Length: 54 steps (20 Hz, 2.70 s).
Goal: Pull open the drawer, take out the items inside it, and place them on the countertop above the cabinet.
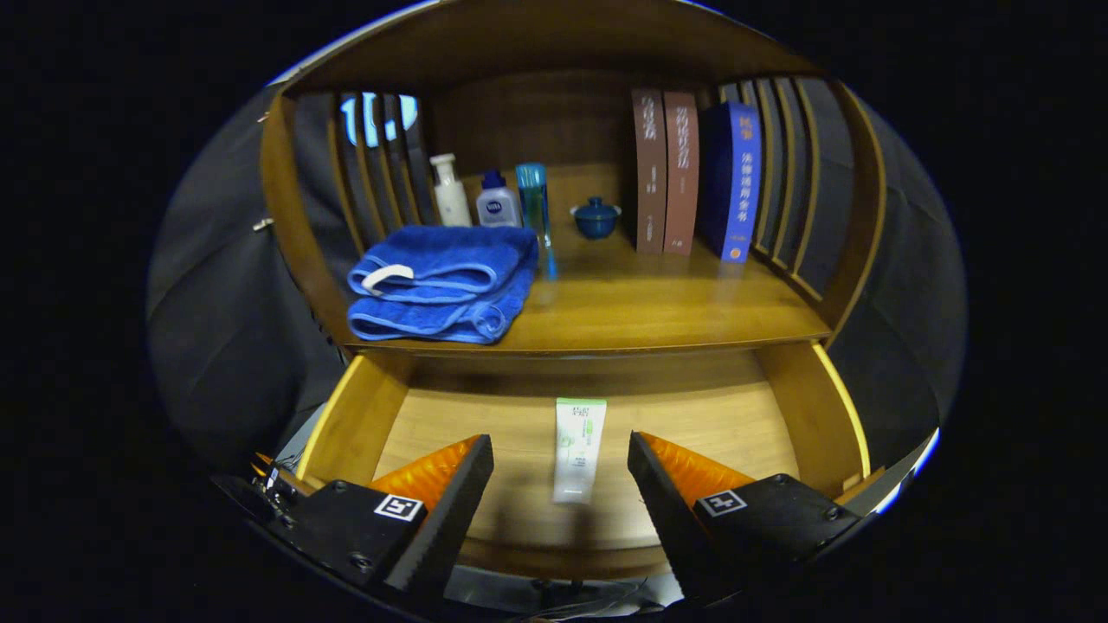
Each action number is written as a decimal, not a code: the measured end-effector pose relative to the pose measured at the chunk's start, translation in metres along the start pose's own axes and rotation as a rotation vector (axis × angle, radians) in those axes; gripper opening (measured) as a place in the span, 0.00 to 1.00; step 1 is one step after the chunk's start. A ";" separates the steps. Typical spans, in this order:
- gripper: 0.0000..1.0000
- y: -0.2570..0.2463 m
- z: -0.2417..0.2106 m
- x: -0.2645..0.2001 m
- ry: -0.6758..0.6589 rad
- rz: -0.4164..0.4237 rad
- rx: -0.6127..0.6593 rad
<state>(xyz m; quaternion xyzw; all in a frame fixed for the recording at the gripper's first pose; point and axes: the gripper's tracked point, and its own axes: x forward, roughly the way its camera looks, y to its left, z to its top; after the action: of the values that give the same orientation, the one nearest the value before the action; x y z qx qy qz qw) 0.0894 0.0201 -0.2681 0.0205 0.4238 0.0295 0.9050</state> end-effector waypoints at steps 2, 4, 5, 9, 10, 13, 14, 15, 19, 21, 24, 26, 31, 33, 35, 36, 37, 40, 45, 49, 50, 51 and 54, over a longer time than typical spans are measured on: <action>0.99 -0.006 -0.010 0.029 0.109 -0.016 0.008; 0.99 -0.015 -0.023 0.053 0.205 -0.042 -0.005; 0.99 -0.019 -0.029 0.061 0.248 -0.051 -0.007; 0.99 -0.025 -0.057 0.083 0.421 -0.067 0.010; 0.99 -0.027 -0.066 0.088 0.471 -0.074 0.004; 0.99 -0.030 -0.079 0.095 0.567 -0.084 0.002; 0.99 -0.031 -0.069 0.095 0.562 -0.095 -0.011; 0.96 -0.030 -0.067 0.094 0.576 -0.096 -0.021; 0.95 -0.030 -0.072 0.094 0.571 -0.112 -0.029; 0.79 -0.027 -0.071 0.097 0.568 -0.101 -0.043; 0.55 -0.025 -0.068 0.095 0.558 -0.094 -0.041; 0.51 -0.025 -0.067 0.094 0.550 -0.085 -0.037; 0.47 -0.022 -0.055 0.085 0.492 -0.048 0.011; 0.47 -0.022 -0.046 0.071 0.454 -0.042 -0.004; 0.47 -0.021 -0.043 0.054 0.434 -0.025 -0.007; 0.47 -0.021 -0.042 0.046 0.425 -0.016 0.000; 0.47 -0.020 -0.042 0.037 0.417 -0.008 0.006; 0.47 -0.021 -0.036 0.010 0.374 0.011 0.017; 0.47 -0.023 0.013 -0.022 0.236 0.014 0.020; 0.47 -0.022 0.071 -0.018 0.154 0.022 0.031; 0.47 -0.022 0.084 -0.013 0.144 0.020 0.032; 0.47 -0.022 0.099 -0.002 0.136 0.016 0.028; 0.47 -0.027 0.129 0.033 0.142 -0.011 0.019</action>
<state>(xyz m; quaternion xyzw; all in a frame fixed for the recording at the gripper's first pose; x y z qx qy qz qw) 0.2107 -0.0056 -0.2130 0.0248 0.4874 0.0219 0.8725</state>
